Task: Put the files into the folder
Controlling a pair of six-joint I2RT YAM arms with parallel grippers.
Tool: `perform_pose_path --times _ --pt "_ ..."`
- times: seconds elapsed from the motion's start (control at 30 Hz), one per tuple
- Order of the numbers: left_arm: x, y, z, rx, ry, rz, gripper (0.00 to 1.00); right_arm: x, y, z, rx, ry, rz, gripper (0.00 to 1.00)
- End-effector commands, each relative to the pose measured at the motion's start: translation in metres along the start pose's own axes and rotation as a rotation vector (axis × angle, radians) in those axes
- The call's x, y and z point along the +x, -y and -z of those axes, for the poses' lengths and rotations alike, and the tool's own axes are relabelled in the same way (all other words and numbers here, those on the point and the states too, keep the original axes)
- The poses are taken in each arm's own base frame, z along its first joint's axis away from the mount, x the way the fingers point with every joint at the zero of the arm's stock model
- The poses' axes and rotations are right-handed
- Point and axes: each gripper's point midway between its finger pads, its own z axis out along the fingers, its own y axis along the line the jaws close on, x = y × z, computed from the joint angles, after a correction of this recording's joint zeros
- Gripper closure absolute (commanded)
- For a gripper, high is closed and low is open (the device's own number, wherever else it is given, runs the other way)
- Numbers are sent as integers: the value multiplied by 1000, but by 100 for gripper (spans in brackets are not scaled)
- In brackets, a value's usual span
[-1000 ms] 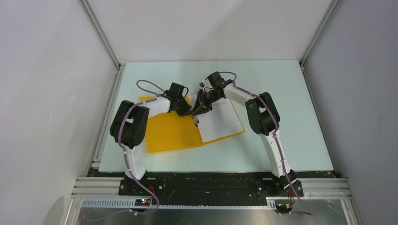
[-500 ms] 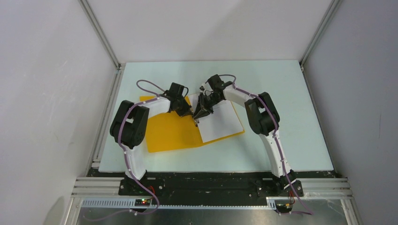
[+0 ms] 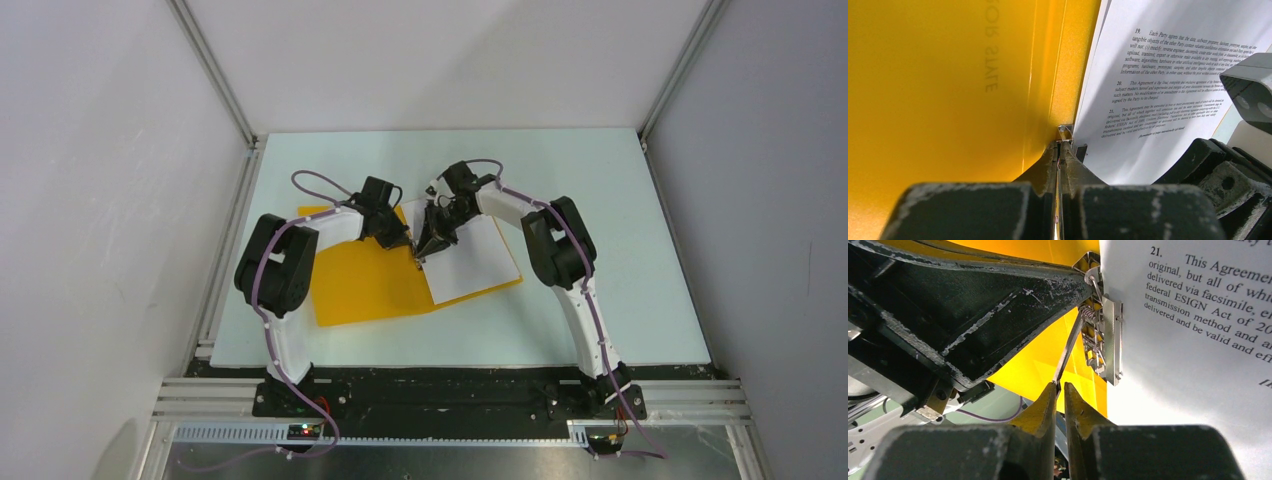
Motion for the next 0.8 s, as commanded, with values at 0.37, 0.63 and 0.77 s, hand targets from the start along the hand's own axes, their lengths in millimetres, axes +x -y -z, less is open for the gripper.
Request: perform_pose_path --times 0.37,0.63,0.77 --pt "23 -24 -15 -81 -63 11 97 13 13 -16 69 -42 44 82" --pt "22 -24 -14 -82 -57 10 97 18 13 -17 64 -55 52 84" --pt "22 -25 -14 -82 -59 10 97 19 16 -18 86 -54 59 85"
